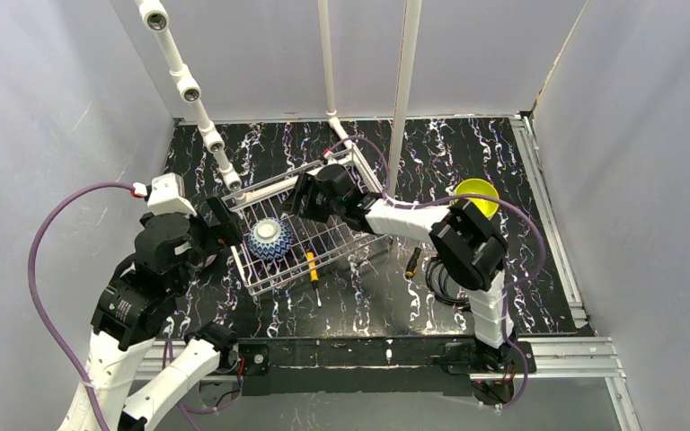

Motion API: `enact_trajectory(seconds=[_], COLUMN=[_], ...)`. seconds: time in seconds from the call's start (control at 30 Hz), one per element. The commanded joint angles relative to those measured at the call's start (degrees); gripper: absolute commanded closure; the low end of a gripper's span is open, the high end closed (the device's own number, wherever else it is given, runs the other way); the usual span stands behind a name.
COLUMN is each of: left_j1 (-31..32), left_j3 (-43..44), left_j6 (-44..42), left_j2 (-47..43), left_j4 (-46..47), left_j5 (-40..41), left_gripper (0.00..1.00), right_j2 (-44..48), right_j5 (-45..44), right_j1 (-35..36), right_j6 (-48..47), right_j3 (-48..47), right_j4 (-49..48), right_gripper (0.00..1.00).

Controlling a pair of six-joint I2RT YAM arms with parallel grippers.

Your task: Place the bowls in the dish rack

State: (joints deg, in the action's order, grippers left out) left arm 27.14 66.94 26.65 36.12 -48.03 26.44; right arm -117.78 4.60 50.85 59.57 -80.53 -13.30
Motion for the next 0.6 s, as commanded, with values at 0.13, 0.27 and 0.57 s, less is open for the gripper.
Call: enact_trajectory(seconds=[0.13, 0.27, 0.57], left_j1=[-0.1, -0.2, -0.1], left_j3=[-0.1, -0.1, 1.3], left_j6=[3.1, 3.0, 2.6], left_j2=[-2.0, -3.6, -2.5], left_j4=[-0.1, 2.4, 1.7], left_j5=[7.1, 6.5, 6.3], left_gripper=[0.02, 0.02, 0.02], right_j2=[12.7, 13.1, 6.0], right_j5=[-2.3, -3.4, -9.7], right_j1=[5.1, 9.1, 14.7], right_j6=[-34.1, -45.2, -53.7], right_j3=[2.0, 1.3, -4.0], right_j4=[3.7, 9.3, 11.4], right_gripper=[0.24, 0.20, 0.22])
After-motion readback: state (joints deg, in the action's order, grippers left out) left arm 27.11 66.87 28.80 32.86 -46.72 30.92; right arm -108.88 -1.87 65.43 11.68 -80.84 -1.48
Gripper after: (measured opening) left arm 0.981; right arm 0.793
